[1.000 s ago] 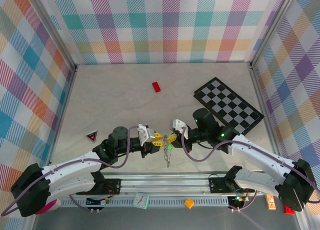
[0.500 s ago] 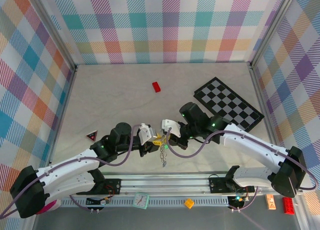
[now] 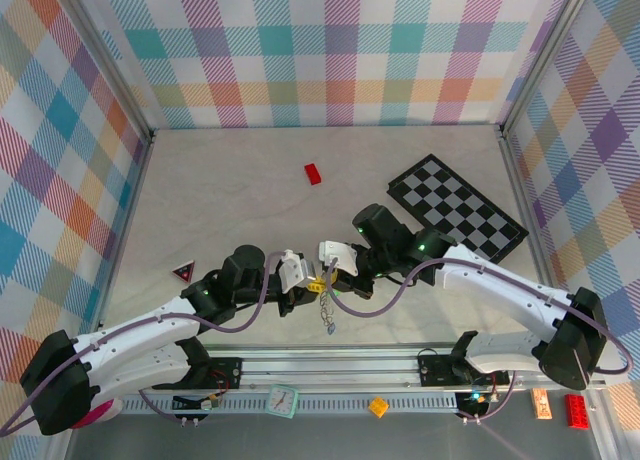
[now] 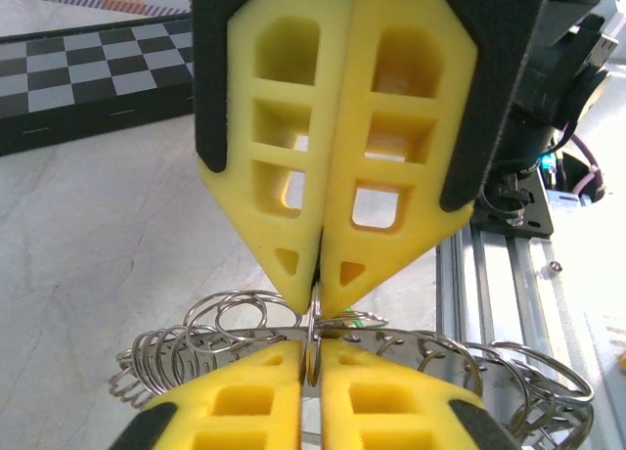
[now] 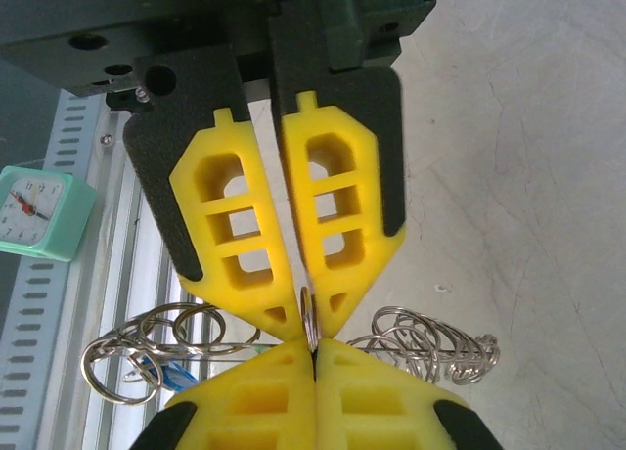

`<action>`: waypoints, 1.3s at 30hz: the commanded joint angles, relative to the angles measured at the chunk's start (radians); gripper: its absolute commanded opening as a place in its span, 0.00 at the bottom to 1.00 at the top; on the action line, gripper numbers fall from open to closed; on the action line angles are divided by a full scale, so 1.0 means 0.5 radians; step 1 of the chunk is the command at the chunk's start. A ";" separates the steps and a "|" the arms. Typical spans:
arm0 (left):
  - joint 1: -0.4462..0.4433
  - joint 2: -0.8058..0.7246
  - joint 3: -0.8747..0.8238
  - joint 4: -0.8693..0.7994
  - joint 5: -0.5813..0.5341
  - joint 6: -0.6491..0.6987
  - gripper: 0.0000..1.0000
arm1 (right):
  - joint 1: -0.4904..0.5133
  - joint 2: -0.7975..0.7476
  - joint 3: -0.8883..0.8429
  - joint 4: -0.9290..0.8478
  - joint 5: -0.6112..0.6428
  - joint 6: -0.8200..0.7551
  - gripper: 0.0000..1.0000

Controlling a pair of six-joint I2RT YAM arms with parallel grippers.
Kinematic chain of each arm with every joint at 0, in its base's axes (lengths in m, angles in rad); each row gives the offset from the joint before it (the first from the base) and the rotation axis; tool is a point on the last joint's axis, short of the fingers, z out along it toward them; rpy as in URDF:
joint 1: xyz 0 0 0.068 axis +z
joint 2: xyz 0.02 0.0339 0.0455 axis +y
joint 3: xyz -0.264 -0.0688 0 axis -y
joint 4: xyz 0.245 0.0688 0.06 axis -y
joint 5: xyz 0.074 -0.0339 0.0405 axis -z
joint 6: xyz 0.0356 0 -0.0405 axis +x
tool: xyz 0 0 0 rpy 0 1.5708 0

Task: Put the keys on the keyring

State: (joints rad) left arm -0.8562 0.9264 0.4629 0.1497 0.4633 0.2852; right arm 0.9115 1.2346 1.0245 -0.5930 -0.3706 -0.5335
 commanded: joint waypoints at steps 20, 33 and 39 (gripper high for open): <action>-0.007 -0.042 0.056 -0.008 0.007 0.007 0.22 | 0.054 0.011 0.047 -0.090 0.002 -0.089 0.00; -0.006 -0.017 0.071 0.028 0.062 0.003 0.00 | 0.070 -0.090 -0.050 0.135 -0.086 0.014 0.00; -0.006 -0.034 -0.003 0.153 0.083 -0.038 0.00 | -0.031 -0.223 -0.260 0.418 -0.153 0.237 0.22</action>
State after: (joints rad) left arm -0.8562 0.9245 0.4625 0.1562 0.4957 0.2783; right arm 0.9180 1.1690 0.9344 -0.5060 -0.3683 -0.4950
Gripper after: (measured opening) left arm 0.043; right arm 0.170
